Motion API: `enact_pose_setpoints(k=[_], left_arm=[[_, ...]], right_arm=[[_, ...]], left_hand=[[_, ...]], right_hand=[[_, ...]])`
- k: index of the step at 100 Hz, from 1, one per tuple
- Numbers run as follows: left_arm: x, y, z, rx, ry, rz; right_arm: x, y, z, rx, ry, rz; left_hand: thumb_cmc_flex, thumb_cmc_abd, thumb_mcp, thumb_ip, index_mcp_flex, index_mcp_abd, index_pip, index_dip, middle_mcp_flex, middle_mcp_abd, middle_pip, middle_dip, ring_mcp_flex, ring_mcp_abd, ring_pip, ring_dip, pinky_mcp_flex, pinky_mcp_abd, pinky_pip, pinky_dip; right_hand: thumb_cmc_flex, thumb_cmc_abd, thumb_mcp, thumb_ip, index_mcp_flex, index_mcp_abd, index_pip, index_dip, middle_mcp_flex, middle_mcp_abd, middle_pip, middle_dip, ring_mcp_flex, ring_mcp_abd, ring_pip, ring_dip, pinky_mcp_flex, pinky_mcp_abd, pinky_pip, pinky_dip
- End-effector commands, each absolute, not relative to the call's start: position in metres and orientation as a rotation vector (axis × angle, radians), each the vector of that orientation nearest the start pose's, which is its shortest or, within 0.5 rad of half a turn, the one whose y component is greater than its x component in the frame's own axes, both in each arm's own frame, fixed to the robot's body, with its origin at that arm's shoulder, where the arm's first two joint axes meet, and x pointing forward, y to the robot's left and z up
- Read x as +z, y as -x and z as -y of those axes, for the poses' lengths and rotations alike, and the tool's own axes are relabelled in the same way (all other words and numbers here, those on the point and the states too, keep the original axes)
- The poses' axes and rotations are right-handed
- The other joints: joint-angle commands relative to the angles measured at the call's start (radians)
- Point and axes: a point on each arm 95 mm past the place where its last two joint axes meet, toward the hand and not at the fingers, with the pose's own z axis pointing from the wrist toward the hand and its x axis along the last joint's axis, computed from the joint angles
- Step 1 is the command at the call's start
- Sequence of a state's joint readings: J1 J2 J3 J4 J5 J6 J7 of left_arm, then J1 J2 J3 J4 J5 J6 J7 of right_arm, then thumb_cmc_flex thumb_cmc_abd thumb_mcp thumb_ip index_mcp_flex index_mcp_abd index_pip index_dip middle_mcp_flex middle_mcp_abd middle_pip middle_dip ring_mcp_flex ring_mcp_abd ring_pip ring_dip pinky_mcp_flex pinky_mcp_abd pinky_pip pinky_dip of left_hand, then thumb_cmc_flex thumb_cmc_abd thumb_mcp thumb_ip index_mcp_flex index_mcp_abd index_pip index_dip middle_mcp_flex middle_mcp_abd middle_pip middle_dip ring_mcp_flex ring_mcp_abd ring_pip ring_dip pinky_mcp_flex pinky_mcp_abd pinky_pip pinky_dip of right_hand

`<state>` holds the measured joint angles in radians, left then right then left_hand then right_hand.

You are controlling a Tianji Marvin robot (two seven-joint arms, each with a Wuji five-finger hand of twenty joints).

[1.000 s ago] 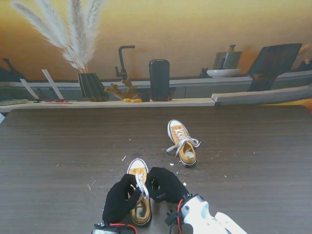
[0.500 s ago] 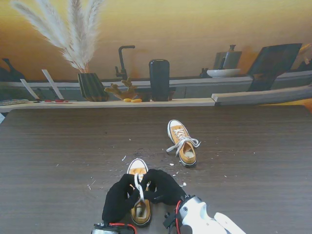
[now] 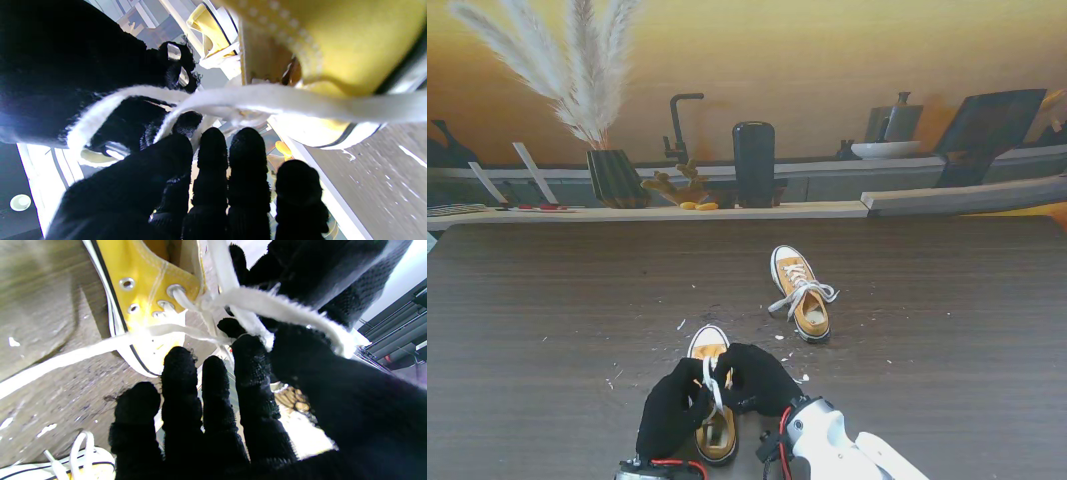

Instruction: Tie the shoelaces into a bow on the shoes

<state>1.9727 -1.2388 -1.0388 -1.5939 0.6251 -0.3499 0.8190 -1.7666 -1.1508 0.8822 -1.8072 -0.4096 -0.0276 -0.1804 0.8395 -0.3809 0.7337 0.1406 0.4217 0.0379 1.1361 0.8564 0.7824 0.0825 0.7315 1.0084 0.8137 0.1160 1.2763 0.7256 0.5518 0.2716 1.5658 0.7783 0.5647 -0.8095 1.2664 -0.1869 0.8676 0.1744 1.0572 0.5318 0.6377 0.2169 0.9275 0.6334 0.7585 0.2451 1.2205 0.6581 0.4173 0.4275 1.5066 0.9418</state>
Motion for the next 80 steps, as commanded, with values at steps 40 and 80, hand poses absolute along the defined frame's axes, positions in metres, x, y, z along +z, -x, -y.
enact_pose_setpoints(k=[40, 80], left_arm=[[-0.393, -0.222, 0.087, -2.224, 1.575, -0.634], [-0.390, -0.220, 0.092, -2.274, 1.581, -0.594]], right_arm=[[-0.348, -0.263, -0.156, -2.127, 1.860, 1.338], [-0.356, -0.267, -0.164, -2.141, 1.912, 1.452]], left_hand=[[-0.049, -0.012, -0.075, -0.070, 0.004, -0.102, 0.007, -0.025, 0.014, -0.014, -0.007, 0.005, 0.017, -0.011, 0.009, 0.011, 0.019, 0.018, 0.019, 0.010], [-0.042, -0.016, -0.080, -0.078, 0.013, -0.101, 0.004, -0.049, 0.022, -0.013, 0.000, 0.004, 0.024, -0.010, 0.014, 0.010, 0.026, 0.020, 0.024, 0.005]], right_hand=[[-0.096, 0.073, -0.142, 0.048, 0.056, -0.001, -0.313, -0.043, -0.014, 0.013, -0.037, -0.050, -0.003, 0.006, -0.013, 0.006, 0.005, 0.029, 0.000, 0.012], [-0.079, -0.010, -0.166, -0.005, -0.034, -0.051, -0.191, 0.150, -0.019, 0.002, 0.010, -0.029, 0.011, 0.000, -0.018, 0.003, 0.032, 0.039, 0.002, 0.015]])
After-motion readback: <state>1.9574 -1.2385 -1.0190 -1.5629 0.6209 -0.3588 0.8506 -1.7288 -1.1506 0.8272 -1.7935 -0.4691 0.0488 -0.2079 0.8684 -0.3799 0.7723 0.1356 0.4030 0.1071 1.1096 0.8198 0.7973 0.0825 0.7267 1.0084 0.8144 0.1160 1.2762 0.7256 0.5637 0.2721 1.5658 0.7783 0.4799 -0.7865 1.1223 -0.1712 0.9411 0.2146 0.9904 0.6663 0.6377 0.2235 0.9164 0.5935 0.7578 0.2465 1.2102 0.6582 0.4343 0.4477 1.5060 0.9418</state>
